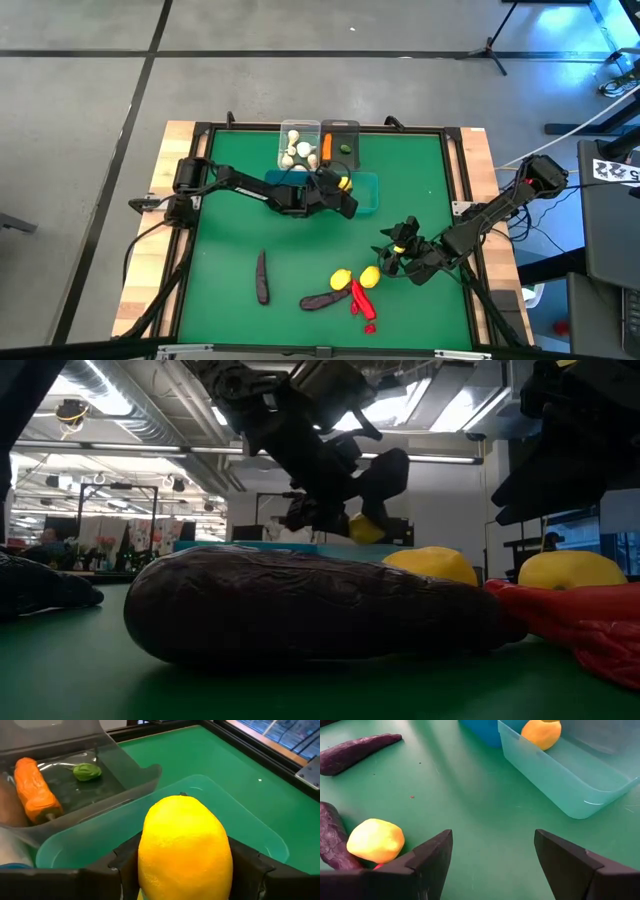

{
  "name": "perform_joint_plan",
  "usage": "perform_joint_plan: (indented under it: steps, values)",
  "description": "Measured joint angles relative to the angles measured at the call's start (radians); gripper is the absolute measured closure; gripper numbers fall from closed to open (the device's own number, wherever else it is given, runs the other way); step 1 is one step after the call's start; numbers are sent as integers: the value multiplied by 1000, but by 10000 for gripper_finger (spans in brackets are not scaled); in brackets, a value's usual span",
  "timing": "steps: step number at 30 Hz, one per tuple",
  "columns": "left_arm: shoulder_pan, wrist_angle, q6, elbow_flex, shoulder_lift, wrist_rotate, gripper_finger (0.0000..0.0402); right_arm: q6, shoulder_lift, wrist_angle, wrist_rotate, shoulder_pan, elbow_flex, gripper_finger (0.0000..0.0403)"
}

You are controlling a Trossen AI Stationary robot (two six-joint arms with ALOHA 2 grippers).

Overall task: Sort produce into baskets
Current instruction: Put the yellow lemon into the green bin

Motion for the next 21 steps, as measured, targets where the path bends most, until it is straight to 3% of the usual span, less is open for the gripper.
perform_joint_plan:
  steps: [11, 18, 21]
  values:
    - [0, 21, 69, 0, 0, 32, 130, 0, 0, 3, 0, 0, 0, 123]
    - [-41, 57, 389, 0, -41, 246, 126, 0, 0, 2, -2, 0, 0, 123]
    - [-84, 22, 445, 0, -71, 354, 126, -1, 0, 0, -2, 0, 0, 123]
